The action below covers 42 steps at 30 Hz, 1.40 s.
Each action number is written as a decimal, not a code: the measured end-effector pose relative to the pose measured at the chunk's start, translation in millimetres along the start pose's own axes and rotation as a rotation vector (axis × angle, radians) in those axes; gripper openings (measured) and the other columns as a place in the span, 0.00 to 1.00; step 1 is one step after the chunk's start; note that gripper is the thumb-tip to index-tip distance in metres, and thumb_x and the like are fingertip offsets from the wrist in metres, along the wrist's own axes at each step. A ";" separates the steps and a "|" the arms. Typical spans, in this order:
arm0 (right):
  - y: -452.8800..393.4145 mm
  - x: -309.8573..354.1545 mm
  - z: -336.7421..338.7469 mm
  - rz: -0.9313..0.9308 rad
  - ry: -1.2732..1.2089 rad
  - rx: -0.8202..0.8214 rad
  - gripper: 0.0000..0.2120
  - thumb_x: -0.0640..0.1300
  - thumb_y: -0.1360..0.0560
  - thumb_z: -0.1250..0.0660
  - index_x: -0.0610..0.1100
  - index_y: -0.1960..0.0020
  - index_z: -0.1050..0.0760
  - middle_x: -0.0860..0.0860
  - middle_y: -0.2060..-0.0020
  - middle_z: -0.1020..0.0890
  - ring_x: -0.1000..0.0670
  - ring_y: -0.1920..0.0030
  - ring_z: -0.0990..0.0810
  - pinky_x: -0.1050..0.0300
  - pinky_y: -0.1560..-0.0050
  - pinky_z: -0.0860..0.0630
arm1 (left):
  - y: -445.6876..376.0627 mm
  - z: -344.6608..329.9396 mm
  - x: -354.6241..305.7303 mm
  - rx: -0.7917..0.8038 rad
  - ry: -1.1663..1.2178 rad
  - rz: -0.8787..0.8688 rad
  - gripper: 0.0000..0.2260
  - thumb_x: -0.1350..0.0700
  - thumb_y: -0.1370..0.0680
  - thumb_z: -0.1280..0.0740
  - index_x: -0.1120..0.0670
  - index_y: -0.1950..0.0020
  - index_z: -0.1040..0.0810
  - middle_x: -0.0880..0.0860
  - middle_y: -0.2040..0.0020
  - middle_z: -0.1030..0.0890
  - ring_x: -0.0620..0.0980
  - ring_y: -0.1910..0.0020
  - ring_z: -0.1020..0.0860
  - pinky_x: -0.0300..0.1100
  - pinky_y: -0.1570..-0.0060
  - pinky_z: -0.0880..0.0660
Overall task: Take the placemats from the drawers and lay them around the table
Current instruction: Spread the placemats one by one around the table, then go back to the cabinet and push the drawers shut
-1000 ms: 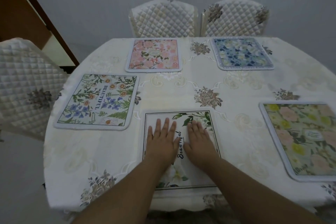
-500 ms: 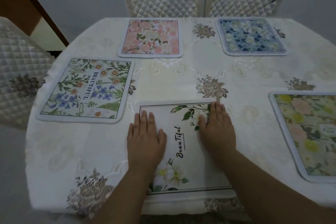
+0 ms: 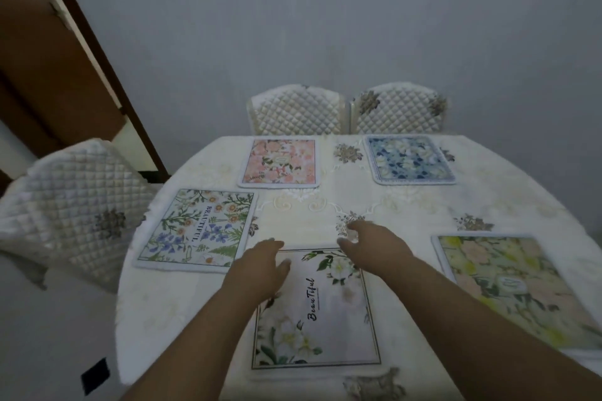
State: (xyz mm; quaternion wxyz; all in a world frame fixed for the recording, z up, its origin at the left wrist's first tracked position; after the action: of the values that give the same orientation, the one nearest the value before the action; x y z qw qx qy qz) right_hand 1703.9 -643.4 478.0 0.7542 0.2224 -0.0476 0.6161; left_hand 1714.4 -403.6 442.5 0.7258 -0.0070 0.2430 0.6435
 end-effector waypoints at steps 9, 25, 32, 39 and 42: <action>182.7 50.1 120.5 0.092 -0.025 -0.172 0.34 0.71 0.25 0.41 0.55 0.25 0.35 0.54 0.27 0.30 0.48 0.31 0.28 0.47 0.35 0.28 | 172.1 121.8 -55.2 -0.258 0.051 -0.130 0.21 0.39 0.18 0.40 0.44 0.28 0.27 0.46 0.28 0.26 0.49 0.32 0.26 0.52 0.33 0.29; 392.9 80.0 110.1 -0.314 -0.089 -0.621 0.36 0.71 0.25 0.44 0.56 0.22 0.42 0.56 0.23 0.36 0.50 0.25 0.37 0.44 0.28 0.35 | 274.1 191.0 -59.8 -0.159 -0.059 -0.652 0.22 0.38 0.17 0.48 0.40 0.24 0.33 0.42 0.24 0.32 0.46 0.29 0.30 0.47 0.31 0.32; 549.6 39.7 68.1 -0.802 -0.152 -0.757 0.34 0.70 0.24 0.44 0.55 0.23 0.40 0.55 0.25 0.34 0.49 0.27 0.34 0.47 0.30 0.34 | 339.6 139.5 -151.9 0.037 -0.147 -1.083 0.21 0.39 0.18 0.46 0.41 0.26 0.31 0.43 0.26 0.31 0.48 0.30 0.29 0.51 0.33 0.31; 740.0 30.3 38.2 -1.245 -0.162 -0.908 0.36 0.69 0.24 0.42 0.55 0.21 0.43 0.55 0.23 0.36 0.48 0.26 0.34 0.44 0.31 0.31 | 484.9 83.0 -240.1 0.197 -0.103 -1.543 0.21 0.39 0.19 0.44 0.42 0.28 0.28 0.43 0.29 0.28 0.48 0.36 0.25 0.46 0.34 0.31; 808.7 31.0 30.1 -1.385 -0.165 -0.979 0.35 0.69 0.23 0.42 0.55 0.21 0.44 0.55 0.23 0.36 0.49 0.26 0.34 0.42 0.30 0.31 | 550.7 61.4 -265.4 0.247 -0.123 -1.691 0.20 0.38 0.18 0.45 0.40 0.27 0.30 0.41 0.27 0.31 0.46 0.36 0.25 0.45 0.33 0.31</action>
State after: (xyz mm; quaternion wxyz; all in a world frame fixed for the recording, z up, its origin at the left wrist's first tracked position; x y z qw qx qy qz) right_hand 948.8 -512.2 739.5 0.9661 -0.1057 -0.2165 -0.0926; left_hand 1204.9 -536.2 759.2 0.9693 -0.0717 0.1846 -0.1460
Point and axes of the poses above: each hand's wrist, its own y-axis away from the middle knuckle, its own z-axis out of the back of the hand, x = y × z, the point moved 4 cm from there along -y, towards the middle knuckle
